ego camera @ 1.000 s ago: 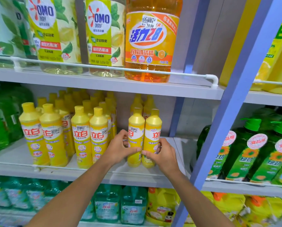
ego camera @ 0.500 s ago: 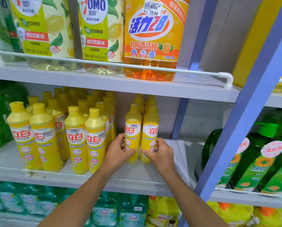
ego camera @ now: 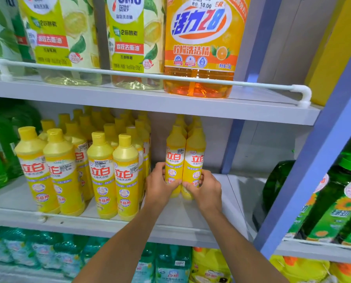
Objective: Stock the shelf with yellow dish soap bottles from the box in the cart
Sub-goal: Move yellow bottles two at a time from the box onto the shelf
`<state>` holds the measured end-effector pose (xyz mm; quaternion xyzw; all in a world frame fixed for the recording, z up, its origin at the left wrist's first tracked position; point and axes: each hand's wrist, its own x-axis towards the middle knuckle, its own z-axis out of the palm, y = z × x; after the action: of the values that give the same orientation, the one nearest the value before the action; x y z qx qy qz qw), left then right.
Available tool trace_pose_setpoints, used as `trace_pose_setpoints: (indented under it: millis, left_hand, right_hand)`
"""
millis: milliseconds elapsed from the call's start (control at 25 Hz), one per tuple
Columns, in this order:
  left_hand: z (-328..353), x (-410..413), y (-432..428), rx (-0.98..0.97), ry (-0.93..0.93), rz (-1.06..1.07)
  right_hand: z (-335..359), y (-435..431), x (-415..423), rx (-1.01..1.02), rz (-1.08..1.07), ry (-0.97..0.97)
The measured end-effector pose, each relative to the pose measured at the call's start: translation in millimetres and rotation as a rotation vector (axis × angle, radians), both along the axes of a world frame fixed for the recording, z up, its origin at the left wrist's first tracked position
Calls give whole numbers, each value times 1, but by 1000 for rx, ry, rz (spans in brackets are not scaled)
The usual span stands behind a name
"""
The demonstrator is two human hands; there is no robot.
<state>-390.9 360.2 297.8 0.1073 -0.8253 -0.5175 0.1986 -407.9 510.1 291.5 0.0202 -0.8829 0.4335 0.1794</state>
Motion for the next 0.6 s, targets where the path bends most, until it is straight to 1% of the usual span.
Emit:
trace_pose_setpoints:
  millis: [120,200,320,360,440,520,600]
  left_hand:
    - [0,6,-4,9,-47,-45]
    - [-1,18,-10,-54,-103,-84]
    - [-1,56,-24,-294,-75,-192]
    - [1,73,-29,-385,-60,-259]
    - [4,112,-43,-566,-92,-407]
    - [8,151,-65,-732,-114,-522]
    - [10,187,-97,-867,-104,-546]
  right_hand:
    - [10,-3,7,53,25,-76]
    - [16,-2,17,125,28,-110]
    - [23,-3,54,282,-14,-135]
    - [26,-4,70,353,-7,-128]
    - [29,-7,106,506,29,-123]
    - [32,-18,149,612,33,-149]
    - [33,-37,189,707,32,-184]
